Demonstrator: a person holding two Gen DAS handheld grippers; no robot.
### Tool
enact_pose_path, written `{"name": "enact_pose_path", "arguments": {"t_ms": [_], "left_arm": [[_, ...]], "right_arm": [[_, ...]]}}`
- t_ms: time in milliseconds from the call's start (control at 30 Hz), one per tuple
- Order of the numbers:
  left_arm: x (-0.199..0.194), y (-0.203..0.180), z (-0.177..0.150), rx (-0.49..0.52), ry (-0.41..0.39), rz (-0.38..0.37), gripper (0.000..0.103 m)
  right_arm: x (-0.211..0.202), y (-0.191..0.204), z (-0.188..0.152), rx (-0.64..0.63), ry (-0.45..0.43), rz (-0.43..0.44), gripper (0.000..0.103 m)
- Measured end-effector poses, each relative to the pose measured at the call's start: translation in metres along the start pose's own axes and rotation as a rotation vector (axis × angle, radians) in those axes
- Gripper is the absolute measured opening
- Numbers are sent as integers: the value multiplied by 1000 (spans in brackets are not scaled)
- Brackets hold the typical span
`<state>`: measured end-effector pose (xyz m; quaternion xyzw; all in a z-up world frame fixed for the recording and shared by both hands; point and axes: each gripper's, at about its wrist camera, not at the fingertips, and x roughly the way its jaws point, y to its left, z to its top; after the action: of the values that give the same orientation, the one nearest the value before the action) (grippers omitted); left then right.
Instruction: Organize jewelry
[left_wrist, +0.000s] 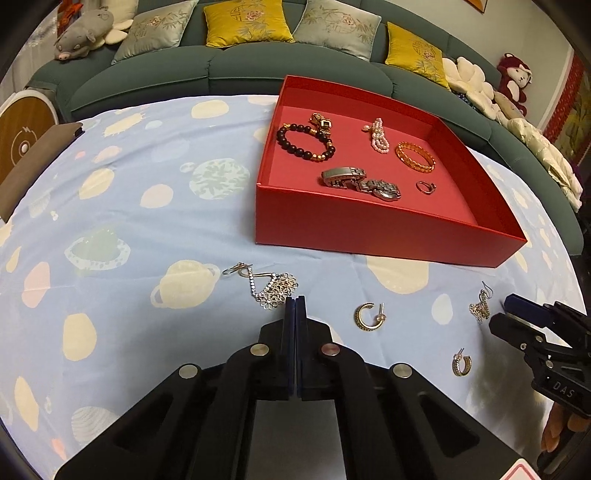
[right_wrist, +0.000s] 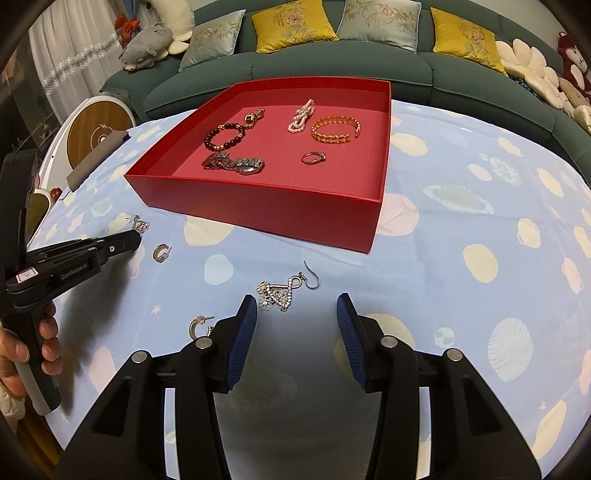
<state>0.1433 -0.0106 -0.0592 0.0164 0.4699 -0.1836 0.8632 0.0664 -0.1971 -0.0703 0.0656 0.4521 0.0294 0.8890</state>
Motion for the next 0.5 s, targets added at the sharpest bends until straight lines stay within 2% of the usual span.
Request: {"name": "enact_pose_path", "arguments": {"t_ms": [333, 400, 500], "left_arm": [[-16, 1, 2, -5, -23, -62, 0], [-20, 3, 3, -12, -29, -70, 0], [-23, 6, 3, -14, -36, -75, 0]], "right_arm": [[13, 9, 5, -33, -3, -13, 44], [16, 13, 6, -54, -14, -28, 41], [18, 17, 8, -82, -25, -46, 27]]}}
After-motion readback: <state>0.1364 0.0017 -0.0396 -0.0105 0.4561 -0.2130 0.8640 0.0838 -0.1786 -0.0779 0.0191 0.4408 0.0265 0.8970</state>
